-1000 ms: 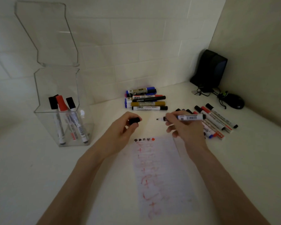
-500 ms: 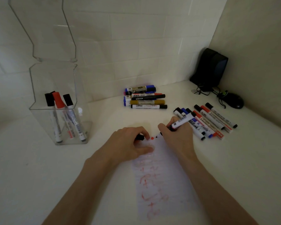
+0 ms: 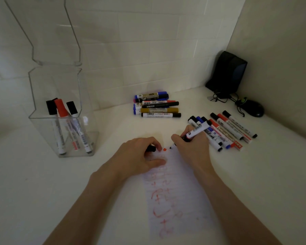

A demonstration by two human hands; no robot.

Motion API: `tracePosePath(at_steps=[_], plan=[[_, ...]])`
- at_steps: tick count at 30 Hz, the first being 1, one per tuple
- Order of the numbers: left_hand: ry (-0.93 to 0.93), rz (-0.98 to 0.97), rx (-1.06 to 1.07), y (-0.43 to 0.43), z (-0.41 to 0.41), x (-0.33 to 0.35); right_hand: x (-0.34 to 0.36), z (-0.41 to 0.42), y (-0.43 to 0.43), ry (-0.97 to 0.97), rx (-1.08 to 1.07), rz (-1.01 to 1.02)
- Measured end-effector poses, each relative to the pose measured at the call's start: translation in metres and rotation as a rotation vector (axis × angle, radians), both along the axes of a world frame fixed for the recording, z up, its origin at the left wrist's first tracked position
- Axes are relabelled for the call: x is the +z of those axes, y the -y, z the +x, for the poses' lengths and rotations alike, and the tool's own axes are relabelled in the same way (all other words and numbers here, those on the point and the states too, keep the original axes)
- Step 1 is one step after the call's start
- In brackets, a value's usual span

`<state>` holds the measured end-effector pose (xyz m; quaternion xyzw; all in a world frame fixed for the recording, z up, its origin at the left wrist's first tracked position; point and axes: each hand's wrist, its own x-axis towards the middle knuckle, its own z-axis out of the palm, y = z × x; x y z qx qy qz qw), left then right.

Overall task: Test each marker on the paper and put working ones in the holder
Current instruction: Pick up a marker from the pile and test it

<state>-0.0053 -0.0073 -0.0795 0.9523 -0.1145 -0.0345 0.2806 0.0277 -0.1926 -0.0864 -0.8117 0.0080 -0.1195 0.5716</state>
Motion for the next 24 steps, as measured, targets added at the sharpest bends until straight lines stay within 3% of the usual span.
tracePosePath(at_steps=[24], plan=[[0.033,-0.004,-0.021,0.0,-0.0009,-0.0001,0.0042,-0.0005,0.0005,-0.035,0.007,0.016]])
